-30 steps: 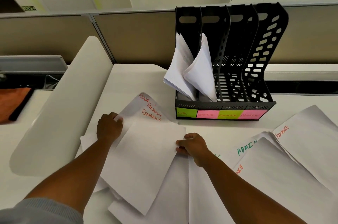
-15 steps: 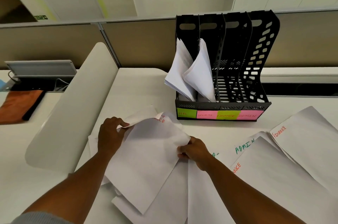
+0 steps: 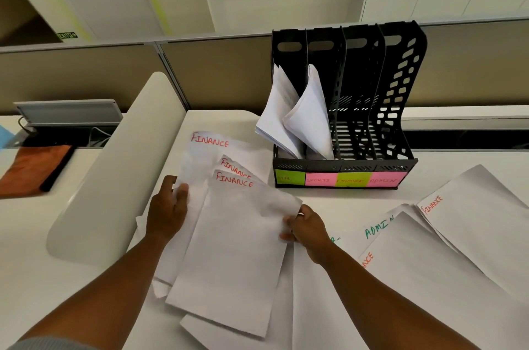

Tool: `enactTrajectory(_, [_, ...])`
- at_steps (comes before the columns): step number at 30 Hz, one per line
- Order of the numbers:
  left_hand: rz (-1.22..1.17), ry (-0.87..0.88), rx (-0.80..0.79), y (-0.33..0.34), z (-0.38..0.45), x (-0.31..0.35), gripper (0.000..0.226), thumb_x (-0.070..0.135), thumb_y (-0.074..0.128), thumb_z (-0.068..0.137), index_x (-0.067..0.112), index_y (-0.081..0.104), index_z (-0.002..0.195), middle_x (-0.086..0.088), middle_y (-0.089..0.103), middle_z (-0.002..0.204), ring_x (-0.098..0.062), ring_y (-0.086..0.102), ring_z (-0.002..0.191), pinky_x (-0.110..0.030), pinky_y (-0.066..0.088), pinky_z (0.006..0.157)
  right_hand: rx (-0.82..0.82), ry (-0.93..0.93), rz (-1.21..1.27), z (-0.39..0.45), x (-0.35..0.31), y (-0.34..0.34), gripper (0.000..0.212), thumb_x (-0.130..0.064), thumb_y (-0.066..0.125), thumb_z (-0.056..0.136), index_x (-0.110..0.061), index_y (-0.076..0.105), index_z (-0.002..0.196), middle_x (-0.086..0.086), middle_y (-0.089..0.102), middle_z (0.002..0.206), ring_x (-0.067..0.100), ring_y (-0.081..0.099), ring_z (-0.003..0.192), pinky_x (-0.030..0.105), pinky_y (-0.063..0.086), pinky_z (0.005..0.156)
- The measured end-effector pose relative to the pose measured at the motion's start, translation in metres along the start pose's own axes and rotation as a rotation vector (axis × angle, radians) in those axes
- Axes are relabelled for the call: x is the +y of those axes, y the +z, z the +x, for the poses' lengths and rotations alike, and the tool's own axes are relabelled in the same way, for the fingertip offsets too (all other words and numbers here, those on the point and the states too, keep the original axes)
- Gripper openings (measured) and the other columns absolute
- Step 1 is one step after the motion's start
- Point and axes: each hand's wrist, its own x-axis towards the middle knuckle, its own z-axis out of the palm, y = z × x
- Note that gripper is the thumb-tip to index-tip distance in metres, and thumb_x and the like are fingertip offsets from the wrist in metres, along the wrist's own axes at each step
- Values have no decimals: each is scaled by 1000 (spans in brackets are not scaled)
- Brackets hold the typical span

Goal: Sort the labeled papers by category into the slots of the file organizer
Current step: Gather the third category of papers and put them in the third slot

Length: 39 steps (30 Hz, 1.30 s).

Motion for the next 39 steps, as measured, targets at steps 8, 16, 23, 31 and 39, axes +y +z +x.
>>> enactTrajectory(8, [-242,-371,-285,-3,20,26,18,34,54,96,21,66,95,3,69,99,-19,62,89,-25,46,72,184,-112,-66,2,-23,-4,12,-20,64,85,-14,57,93,7,65,79,15,58,47,30,54,50])
enactTrajectory(16, [-211,-615,-788,22,-37,48,26,32,57,93,12,71,102,-7,74,101,-25,68,94,-38,55,88,298,-47,-327,-4,-15,-45,8,-19,58,75,-23,55,81,-2,65,79,20,65,67,22,44,50])
enactTrajectory(23, [-94,-759,-1141,33,-66,51,38,22,77,79,5,66,112,-15,73,105,-25,70,91,-33,58,81,229,-87,-530,-9,9,-77,12,-17,57,80,-16,60,92,4,67,90,24,63,81,29,50,66])
enactTrajectory(31, [-377,-830,-1039,36,-77,55,56,58,64,81,16,62,118,-12,73,106,-31,70,98,-45,58,85,201,-133,-571,-11,17,-69,5,-24,64,80,-21,64,84,-4,66,82,16,60,78,25,42,63])
enactTrajectory(39, [-537,-763,-1072,41,-87,68,79,70,74,59,27,57,123,0,72,114,-21,68,108,-38,54,91,275,-149,-386,-8,14,-63,13,-25,68,79,-20,59,71,-7,63,71,13,56,66,22,39,51])
